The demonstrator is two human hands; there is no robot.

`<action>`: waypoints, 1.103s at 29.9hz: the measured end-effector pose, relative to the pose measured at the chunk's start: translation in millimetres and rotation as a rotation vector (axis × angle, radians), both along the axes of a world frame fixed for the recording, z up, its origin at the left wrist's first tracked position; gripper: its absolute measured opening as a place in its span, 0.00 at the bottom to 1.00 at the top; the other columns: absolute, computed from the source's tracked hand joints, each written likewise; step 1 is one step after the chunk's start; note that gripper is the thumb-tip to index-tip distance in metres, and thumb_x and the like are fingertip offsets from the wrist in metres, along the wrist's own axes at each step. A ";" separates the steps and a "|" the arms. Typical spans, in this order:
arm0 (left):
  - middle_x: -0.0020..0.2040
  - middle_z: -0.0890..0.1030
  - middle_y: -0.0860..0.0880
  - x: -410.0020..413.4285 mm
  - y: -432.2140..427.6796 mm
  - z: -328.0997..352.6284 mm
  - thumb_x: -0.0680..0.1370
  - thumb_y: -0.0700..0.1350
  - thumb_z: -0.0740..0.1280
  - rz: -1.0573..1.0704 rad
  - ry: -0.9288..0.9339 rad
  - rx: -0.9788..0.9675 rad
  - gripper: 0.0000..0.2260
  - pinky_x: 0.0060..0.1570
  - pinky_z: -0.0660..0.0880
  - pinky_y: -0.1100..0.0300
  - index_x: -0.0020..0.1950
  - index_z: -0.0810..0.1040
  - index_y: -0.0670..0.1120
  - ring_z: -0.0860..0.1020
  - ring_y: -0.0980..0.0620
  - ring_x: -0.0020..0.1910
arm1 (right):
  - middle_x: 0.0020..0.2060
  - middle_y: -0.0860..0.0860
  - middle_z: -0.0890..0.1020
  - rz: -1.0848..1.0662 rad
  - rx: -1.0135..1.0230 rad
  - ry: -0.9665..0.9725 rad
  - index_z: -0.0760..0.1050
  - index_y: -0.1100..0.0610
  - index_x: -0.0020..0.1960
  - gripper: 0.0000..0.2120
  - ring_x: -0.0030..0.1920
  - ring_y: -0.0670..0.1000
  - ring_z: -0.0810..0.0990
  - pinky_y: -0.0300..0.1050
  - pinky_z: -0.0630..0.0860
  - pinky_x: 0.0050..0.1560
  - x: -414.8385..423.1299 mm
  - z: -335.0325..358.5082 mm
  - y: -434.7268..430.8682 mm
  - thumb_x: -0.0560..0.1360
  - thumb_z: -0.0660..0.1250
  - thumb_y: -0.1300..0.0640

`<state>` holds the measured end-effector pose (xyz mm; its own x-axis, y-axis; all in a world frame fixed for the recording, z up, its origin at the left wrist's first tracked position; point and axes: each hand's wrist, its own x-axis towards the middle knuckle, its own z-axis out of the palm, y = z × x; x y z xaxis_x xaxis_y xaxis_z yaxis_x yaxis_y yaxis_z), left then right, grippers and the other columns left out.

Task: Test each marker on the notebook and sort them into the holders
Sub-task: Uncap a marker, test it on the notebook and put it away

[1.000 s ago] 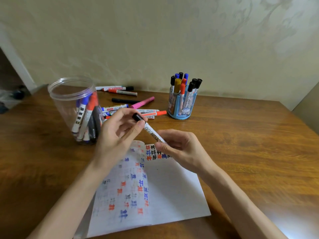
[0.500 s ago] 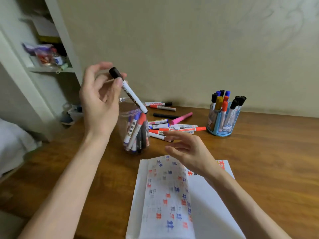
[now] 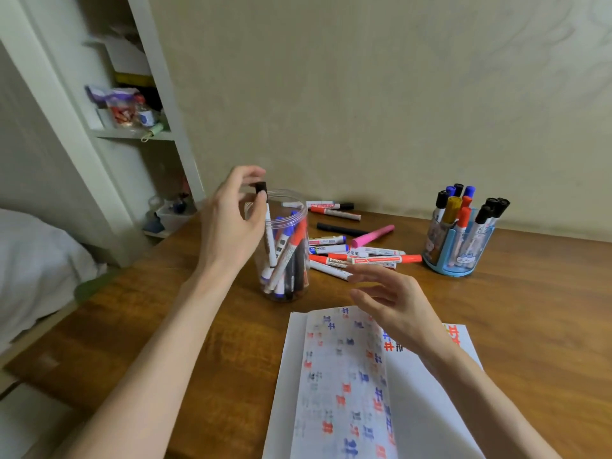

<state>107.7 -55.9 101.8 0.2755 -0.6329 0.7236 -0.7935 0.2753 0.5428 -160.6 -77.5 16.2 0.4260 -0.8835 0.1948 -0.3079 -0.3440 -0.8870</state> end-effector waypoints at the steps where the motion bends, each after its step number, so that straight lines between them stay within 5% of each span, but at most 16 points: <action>1: 0.61 0.81 0.55 1.0 -0.4 -5.8 0.82 0.42 0.67 0.014 -0.030 0.004 0.11 0.57 0.80 0.61 0.64 0.77 0.49 0.79 0.61 0.59 | 0.60 0.39 0.84 -0.004 0.004 -0.004 0.79 0.39 0.65 0.18 0.57 0.37 0.84 0.33 0.81 0.54 -0.8 -0.6 -0.4 0.79 0.74 0.55; 6: 0.50 0.82 0.53 1.9 5.2 -25.0 0.84 0.49 0.63 0.005 -0.136 -0.037 0.11 0.45 0.74 0.74 0.57 0.80 0.44 0.78 0.66 0.50 | 0.61 0.40 0.84 -0.031 0.022 -0.016 0.81 0.45 0.67 0.17 0.58 0.38 0.84 0.32 0.81 0.53 -3.7 -4.5 -2.7 0.79 0.74 0.55; 11: 0.53 0.83 0.48 3.0 3.6 -41.5 0.85 0.56 0.57 0.045 -0.196 -0.002 0.20 0.60 0.77 0.49 0.53 0.82 0.43 0.78 0.52 0.59 | 0.61 0.38 0.84 -0.025 0.020 -0.019 0.82 0.46 0.66 0.15 0.57 0.37 0.84 0.30 0.80 0.50 -4.2 -8.0 -5.0 0.80 0.73 0.56; 18: 0.63 0.79 0.46 -16.7 9.7 -46.9 0.84 0.51 0.63 0.008 -0.114 -0.111 0.14 0.68 0.69 0.60 0.62 0.79 0.43 0.74 0.53 0.66 | 0.58 0.38 0.85 -0.066 -0.011 -0.022 0.84 0.49 0.62 0.11 0.55 0.37 0.84 0.29 0.79 0.49 -12.5 -10.4 -10.3 0.80 0.73 0.56; 22: 0.57 0.81 0.43 -53.3 15.9 -63.0 0.81 0.38 0.67 -0.072 -0.182 -0.286 0.07 0.60 0.76 0.55 0.58 0.80 0.39 0.76 0.52 0.61 | 0.58 0.40 0.85 -0.099 -0.035 0.016 0.85 0.50 0.62 0.10 0.56 0.38 0.83 0.33 0.81 0.52 -24.9 -8.7 -13.7 0.81 0.72 0.56; 27: 0.55 0.83 0.51 -100.4 8.0 -80.6 0.81 0.38 0.68 -0.277 -0.171 -0.039 0.10 0.54 0.80 0.61 0.62 0.79 0.45 0.80 0.58 0.55 | 0.56 0.42 0.86 -0.147 -0.034 0.057 0.85 0.49 0.61 0.10 0.55 0.42 0.85 0.41 0.84 0.55 -54.3 -10.0 -13.8 0.81 0.72 0.56; 33: 0.68 0.78 0.53 -129.6 -34.6 -91.7 0.81 0.45 0.70 -0.189 -0.214 0.387 0.18 0.61 0.74 0.63 0.71 0.74 0.53 0.76 0.56 0.67 | 0.53 0.43 0.86 -0.215 -0.021 0.071 0.85 0.51 0.59 0.09 0.53 0.42 0.85 0.41 0.84 0.53 -96.8 -18.9 -6.8 0.81 0.71 0.58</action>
<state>-21.9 -90.5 10.0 0.0003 -0.8918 0.4525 -0.8539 0.2352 0.4641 -257.4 -84.3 -2.7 0.2413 -0.9516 0.1905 -0.4376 -0.2819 -0.8539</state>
